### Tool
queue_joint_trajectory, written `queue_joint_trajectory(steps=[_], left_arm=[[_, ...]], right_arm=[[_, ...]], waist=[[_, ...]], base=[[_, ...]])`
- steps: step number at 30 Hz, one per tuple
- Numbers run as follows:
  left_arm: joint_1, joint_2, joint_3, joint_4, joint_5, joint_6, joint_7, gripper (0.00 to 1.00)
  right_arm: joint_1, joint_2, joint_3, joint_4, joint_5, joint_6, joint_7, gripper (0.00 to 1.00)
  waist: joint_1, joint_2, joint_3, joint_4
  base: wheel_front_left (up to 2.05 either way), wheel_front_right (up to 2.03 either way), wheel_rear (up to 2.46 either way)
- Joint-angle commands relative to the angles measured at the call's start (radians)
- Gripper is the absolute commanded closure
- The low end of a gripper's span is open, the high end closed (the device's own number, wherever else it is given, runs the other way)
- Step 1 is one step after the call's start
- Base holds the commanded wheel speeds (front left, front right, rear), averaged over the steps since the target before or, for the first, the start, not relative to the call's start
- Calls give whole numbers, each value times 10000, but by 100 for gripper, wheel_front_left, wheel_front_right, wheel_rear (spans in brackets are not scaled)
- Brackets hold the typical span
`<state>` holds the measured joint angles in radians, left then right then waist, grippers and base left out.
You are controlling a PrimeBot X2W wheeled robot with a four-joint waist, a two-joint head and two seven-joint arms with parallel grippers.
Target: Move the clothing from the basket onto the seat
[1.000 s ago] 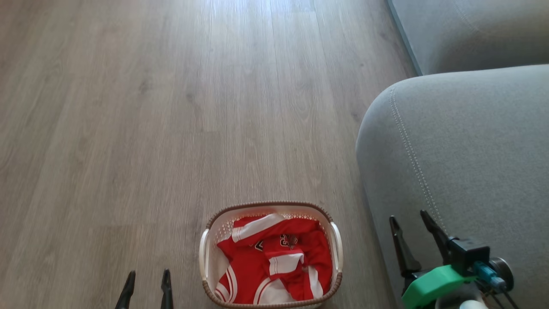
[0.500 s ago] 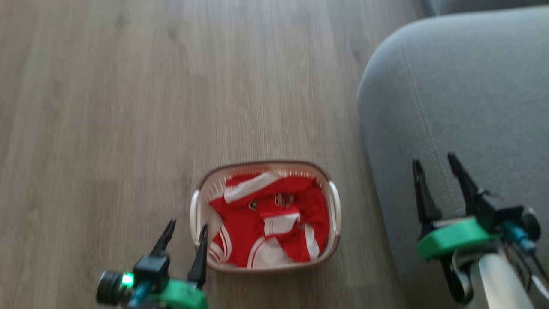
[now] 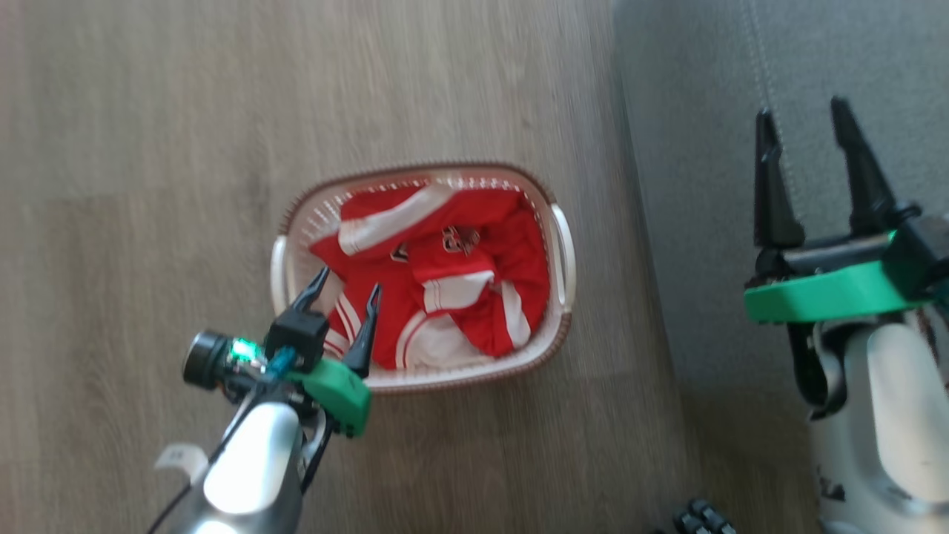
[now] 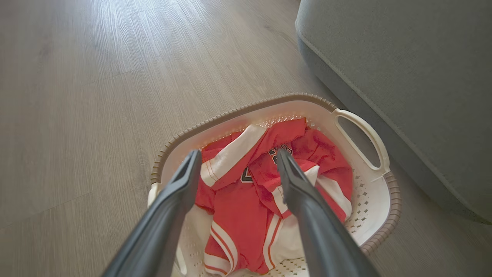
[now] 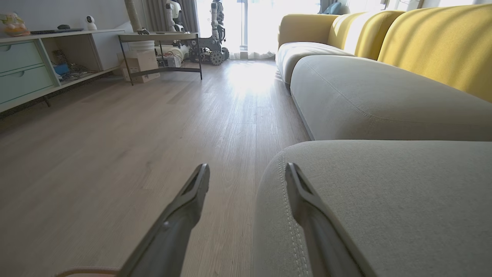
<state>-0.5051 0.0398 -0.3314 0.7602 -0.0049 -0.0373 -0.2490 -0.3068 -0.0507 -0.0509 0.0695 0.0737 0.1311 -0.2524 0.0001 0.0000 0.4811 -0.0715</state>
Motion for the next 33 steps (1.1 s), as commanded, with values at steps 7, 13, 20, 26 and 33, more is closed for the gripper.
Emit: queue_joint_trajectory(steps=[7,13,20,26,33], left_arm=[[-1635,337,-92,1424,396,-162,-41,0],[-2824,495,-257,2550,560,-145,4,0],[-3851,654,-295,3625,568,49,121,0],[-4501,784,-419,4267,645,303,257,0],[-5029,852,-565,4720,698,646,483,0]], right_arm=[[-767,5,198,-1338,272,-4,-93,0],[-1046,5,331,-2053,449,-4,-93,0],[-1253,5,462,-2340,664,-4,-93,0],[-1321,5,615,-2446,837,-4,-93,0],[-1404,5,764,-2434,1023,-4,-93,0]], waist=[[-1,0,1823,-727],[-1,0,2573,-995],[-1,0,3079,-1205],[-1,0,3329,-1381],[-1,0,3579,-1580]], base=[[0,0,0],[0,0,0],[0,0,0],[0,0,0],[0,0,0]])
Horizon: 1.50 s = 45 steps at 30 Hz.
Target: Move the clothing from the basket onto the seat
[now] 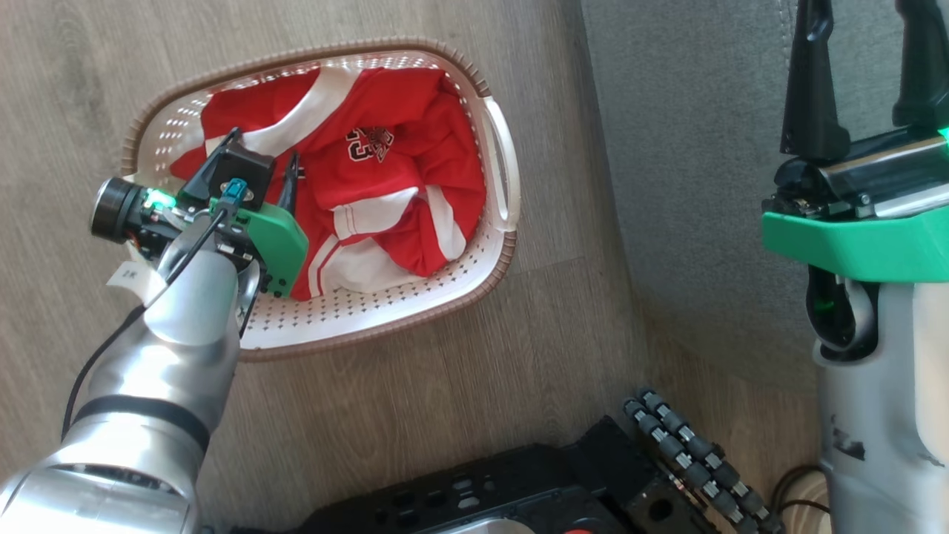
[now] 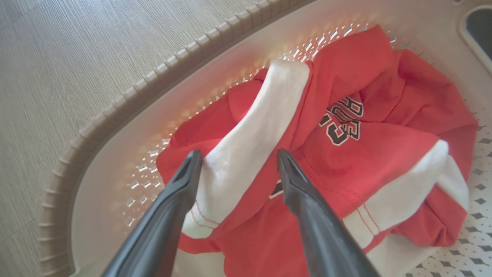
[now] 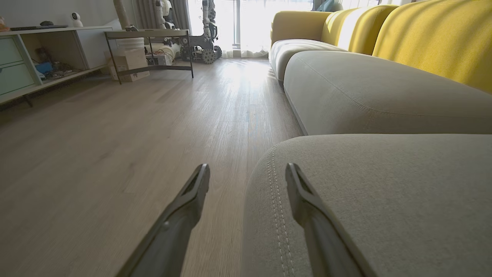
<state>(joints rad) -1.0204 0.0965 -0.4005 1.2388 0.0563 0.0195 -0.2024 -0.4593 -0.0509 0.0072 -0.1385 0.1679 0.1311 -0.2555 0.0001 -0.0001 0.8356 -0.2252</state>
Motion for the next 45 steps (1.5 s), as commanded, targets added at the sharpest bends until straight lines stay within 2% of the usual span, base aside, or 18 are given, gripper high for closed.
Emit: queue_joint_trajectory(steps=[1,9,10,11,12,13,14,25,32,38,45], left_arm=[[77,294,96,-19,99,122,62,0],[-92,427,-157,264,180,291,508,0],[-97,430,-190,283,185,295,540,24],[-98,422,-218,300,184,304,566,56],[-94,410,-242,315,178,313,589,78],[-94,410,-242,315,178,313,589,78],[-82,403,-267,329,172,314,608,100],[370,9,-516,329,-50,82,-35,100],[960,-380,-612,-213,-542,-323,-474,100],[1477,-452,-838,-783,-914,-619,-555,100],[2170,-460,-1452,-2006,-2028,-1001,-287,100]], right_arm=[[114,7,206,-352,107,-4,-63,0],[98,7,335,-323,289,-4,-63,0],[105,7,344,-319,301,-4,-63,0],[114,7,344,-308,308,-4,-63,0],[121,7,340,-292,311,-4,-63,0],[121,7,340,-292,311,-4,-63,0],[125,7,333,-273,313,-4,-63,0],[313,7,278,180,137,-4,-63,0],[1024,7,186,1022,-195,-4,-63,0],[1826,7,234,1734,-512,-4,-63,0],[2819,7,364,2521,-678,-4,-63,0]], waist=[[-1,1,57,-75],[-1,1,148,-341],[-1,1,143,-359],[-1,1,131,-369],[-1,1,112,-375],[-1,1,112,-375],[-1,1,87,-377],[-1,1,-870,-86],[-1,1,-2512,441],[-1,1,-4108,826],[-1,1,-6113,1216]], base=[[0,0,0],[0,0,0],[0,0,0],[0,0,0],[0,0,0],[0,0,0],[0,0,0],[0,0,0],[0,0,0],[0,0,0],[0,0,0]])
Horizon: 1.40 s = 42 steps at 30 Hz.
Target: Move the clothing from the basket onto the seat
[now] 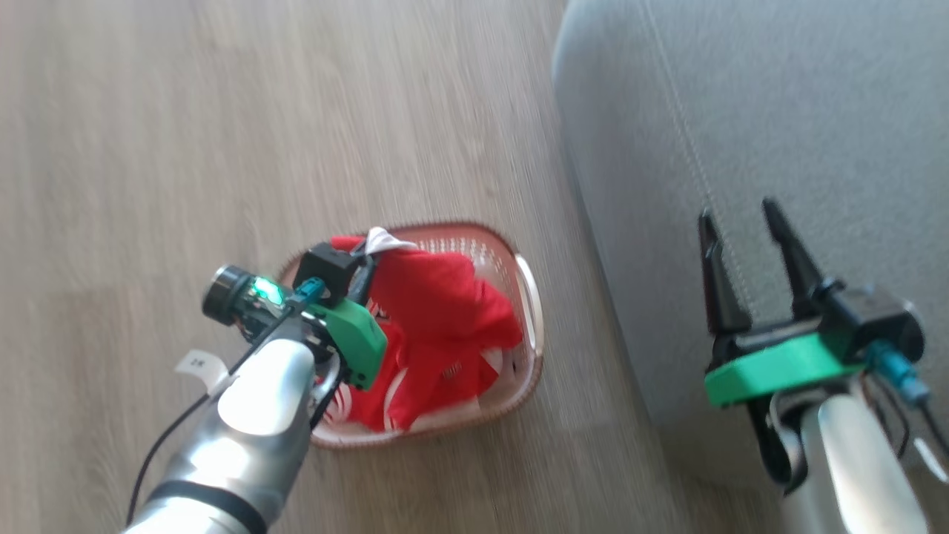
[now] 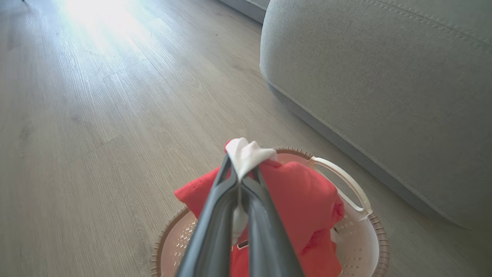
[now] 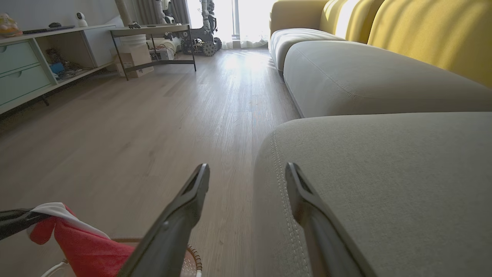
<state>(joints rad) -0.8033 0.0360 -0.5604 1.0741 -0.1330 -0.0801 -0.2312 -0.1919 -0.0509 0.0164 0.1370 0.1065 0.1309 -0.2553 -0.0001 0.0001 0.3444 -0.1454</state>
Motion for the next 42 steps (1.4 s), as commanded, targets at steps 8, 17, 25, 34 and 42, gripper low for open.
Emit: queue_joint_trajectory(steps=[8,17,25,34,42], left_arm=[[426,144,-505,-1860,-1196,119,802,100],[115,144,-646,-3240,-1753,498,1581,100],[-461,143,-725,-3859,-2015,556,2349,100],[-1005,143,-1153,-4564,-2517,564,3102,100],[-1192,143,-1675,-5176,-3041,856,3045,100]], right_arm=[[1197,7,319,408,-128,-2,-65,0],[1721,7,389,659,-97,-2,-65,0],[1794,7,641,804,74,-2,-65,0],[1552,7,1347,1039,204,-2,-65,0],[547,7,2351,1840,-23,-2,-65,0]], waist=[[1,-1,-3181,794],[1,-1,-4086,1099],[1,-1,-4404,1319],[1,-1,-4566,1510],[1,-1,-4655,1733]], base=[[0,0,0],[0,0,0],[0,0,0],[0,0,0],[0,0,0]])
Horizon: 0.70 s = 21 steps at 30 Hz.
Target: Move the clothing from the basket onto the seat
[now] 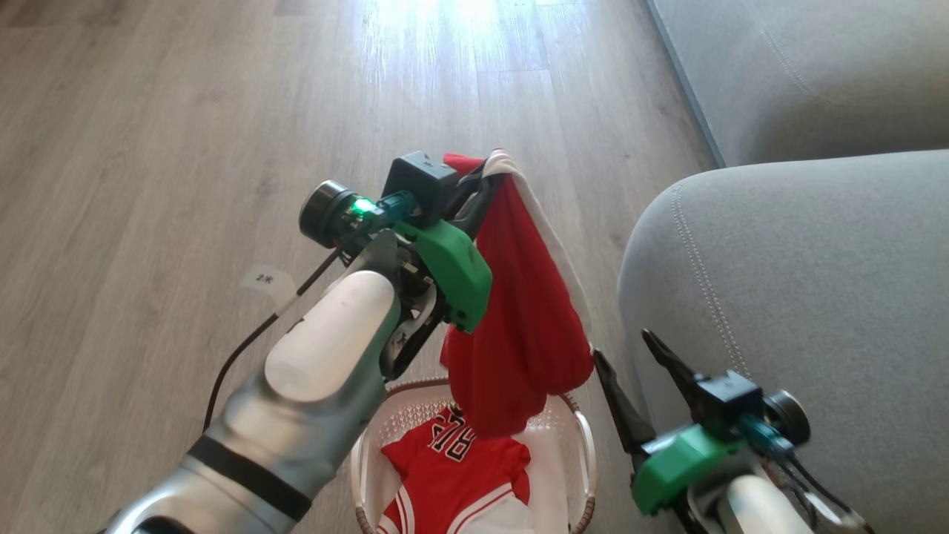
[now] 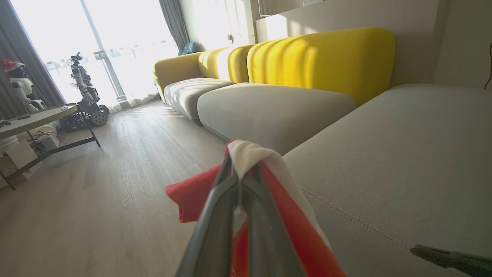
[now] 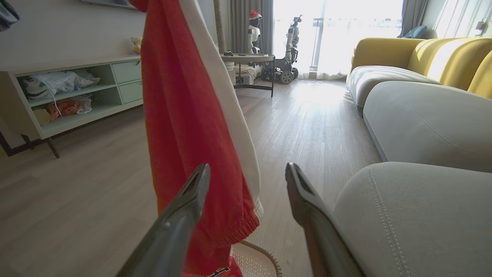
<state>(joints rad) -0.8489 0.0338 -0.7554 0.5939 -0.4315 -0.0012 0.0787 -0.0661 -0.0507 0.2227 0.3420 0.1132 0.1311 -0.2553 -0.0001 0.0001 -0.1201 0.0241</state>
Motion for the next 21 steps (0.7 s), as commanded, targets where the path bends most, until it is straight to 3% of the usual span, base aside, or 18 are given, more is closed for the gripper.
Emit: queue_joint_trajectory(steps=[1,10,21], left_arm=[[-759,164,196,-425,-115,112,-82,100],[-1013,164,-416,-602,-623,443,-303,100],[-1321,164,-1128,-821,-1180,680,-484,100]], right_arm=[[-898,5,374,-40,-174,-4,-65,0],[-2650,5,1283,1887,-604,-4,-65,0],[-3867,5,2672,4076,55,-4,-65,0]], waist=[[1,-1,-20,69],[1,-1,-71,256],[1,-1,-45,553]], base=[[0,0,0],[0,0,0],[0,0,0]])
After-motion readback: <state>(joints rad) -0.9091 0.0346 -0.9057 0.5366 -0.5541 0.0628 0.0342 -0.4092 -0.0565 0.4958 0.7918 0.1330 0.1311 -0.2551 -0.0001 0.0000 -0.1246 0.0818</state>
